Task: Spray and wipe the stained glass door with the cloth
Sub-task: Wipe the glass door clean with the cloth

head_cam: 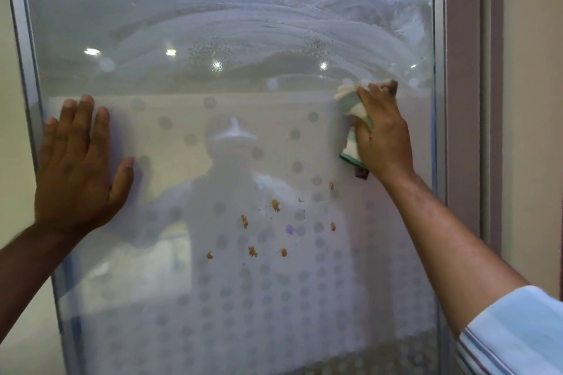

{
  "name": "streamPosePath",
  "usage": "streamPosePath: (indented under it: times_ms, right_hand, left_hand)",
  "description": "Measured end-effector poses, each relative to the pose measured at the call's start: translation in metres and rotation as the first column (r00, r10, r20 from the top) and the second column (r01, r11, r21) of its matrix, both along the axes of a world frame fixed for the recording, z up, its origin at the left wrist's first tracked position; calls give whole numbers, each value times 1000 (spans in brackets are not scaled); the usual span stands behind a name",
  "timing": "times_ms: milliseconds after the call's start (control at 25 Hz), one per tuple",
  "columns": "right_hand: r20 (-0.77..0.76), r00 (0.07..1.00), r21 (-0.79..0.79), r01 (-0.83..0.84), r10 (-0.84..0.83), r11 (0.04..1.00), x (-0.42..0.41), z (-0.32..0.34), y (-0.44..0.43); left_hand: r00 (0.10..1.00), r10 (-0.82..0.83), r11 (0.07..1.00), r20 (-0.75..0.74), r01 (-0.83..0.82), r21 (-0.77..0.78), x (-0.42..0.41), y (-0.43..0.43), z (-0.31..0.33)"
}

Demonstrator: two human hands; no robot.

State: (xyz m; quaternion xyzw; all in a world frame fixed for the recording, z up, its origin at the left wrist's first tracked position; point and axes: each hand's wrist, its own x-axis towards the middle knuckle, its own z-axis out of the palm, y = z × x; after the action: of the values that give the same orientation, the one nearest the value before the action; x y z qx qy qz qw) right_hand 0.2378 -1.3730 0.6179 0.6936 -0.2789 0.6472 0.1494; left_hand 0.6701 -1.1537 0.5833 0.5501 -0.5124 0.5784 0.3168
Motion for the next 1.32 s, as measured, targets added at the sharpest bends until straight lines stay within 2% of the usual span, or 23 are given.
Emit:
streamPosePath:
  times_ms: [80, 160, 240, 360, 440, 560, 680, 840, 960, 1040, 1160, 1320]
  right_hand:
    - [123, 991, 9, -52, 50, 999, 7, -18, 2]
    - [142, 988, -31, -57, 61, 998, 19, -46, 8]
    - [49, 998, -81, -34, 38, 996, 28, -78, 12]
    - [-111, 994, -73, -16, 8, 997, 26, -110, 14]
    - [-112, 994, -59, 6, -12, 998, 22, -93, 11]
    - [-11, 1000, -16, 14, -15, 1000, 28, -47, 8]
    - [64, 998, -11, 6, -6, 1000, 42, -38, 10]
    - [-29, 1000, -107, -7, 4, 994, 51, -101, 16]
    - [-94, 995, -91, 5, -14, 996, 61, -168, 28]
    - [-122, 991, -95, 47, -59, 994, 62, -185, 30]
    - [-83, 994, -112, 61, -70, 992, 56, -153, 19]
    - [96, 994, -42, 54, -50, 998, 66, -119, 18]
  left_hand:
    - [1000, -17, 1000, 23, 17, -18, 13, -6, -2]
    - [1000, -10, 1000, 20, 10, -22, 30, -14, -2]
    - [1000, -4, 1000, -18, 3, -8, 46, -24, 0]
    - [999, 12, 1000, -34, -12, 2, 64, -33, 0]
    - [999, 28, 1000, -29, -28, -2, 69, -35, 0]
    - [999, 2, 1000, -46, -3, -11, 64, -35, 0]
    - [1000, -17, 1000, -16, 17, -21, 57, -31, -2]
    - [999, -40, 999, 14, 40, -26, 51, -26, -2]
    - [998, -64, 998, -26, 64, -4, 44, -24, -3]
    - [997, -71, 998, -14, 71, 2, 38, -19, -4]
    - [998, -65, 998, 1, 65, -6, 27, -13, -5]
    - [999, -54, 999, -4, 54, -4, 17, -7, -4]
